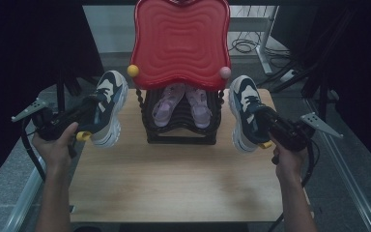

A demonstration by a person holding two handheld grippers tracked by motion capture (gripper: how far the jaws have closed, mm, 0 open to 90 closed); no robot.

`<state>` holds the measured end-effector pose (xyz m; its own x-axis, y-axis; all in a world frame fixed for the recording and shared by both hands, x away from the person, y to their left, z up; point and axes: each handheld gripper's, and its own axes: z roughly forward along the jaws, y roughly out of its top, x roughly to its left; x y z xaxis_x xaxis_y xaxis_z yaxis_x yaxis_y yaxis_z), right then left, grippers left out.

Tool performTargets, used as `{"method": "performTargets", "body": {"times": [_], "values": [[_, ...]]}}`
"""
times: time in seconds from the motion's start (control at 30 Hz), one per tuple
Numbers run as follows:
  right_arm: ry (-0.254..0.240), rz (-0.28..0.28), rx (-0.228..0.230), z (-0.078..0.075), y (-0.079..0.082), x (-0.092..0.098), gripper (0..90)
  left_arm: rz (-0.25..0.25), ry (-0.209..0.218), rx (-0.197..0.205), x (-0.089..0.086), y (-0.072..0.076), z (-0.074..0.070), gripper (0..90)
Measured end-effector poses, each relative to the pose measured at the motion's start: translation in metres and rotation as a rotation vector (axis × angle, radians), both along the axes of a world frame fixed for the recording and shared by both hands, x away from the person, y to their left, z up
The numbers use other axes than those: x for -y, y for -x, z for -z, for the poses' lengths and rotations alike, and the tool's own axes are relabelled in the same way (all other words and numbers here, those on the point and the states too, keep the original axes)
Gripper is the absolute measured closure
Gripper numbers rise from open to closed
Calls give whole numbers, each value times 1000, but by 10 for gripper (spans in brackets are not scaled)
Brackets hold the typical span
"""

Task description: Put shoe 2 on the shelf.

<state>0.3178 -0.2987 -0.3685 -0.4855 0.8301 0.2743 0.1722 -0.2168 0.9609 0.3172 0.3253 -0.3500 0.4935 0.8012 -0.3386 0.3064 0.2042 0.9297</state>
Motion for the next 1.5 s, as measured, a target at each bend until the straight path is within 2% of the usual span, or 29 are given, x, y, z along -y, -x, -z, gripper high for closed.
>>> {"method": "performTargets", "body": {"times": [0.2, 0.33, 0.53, 0.77, 1.07, 1.27, 1.4, 1.5], "values": [[1, 0, 7, -8, -1, -1, 702, 6, 10, 13, 0, -2, -7, 679], [0, 6, 15, -13, -3, -3, 702, -8, -1, 20, 2, -3, -13, 681], [-1, 15, 29, -20, -4, -4, 702, -18, 10, 29, 1, -6, -21, 681], [-14, 24, 25, -27, -8, -4, 701, -17, 8, 46, 4, -7, -28, 680], [-17, 35, 56, -49, -5, -3, 701, -33, 29, 62, 2, -11, -37, 680], [-19, 50, 67, -60, -8, -3, 700, -41, 58, 80, -1, -15, -48, 680], [-19, 48, 75, -69, -9, -3, 700, -38, 49, 88, 1, -15, -57, 680], [-23, 56, 87, -75, -11, -3, 700, -35, 58, 94, 2, -17, -62, 680]]}}
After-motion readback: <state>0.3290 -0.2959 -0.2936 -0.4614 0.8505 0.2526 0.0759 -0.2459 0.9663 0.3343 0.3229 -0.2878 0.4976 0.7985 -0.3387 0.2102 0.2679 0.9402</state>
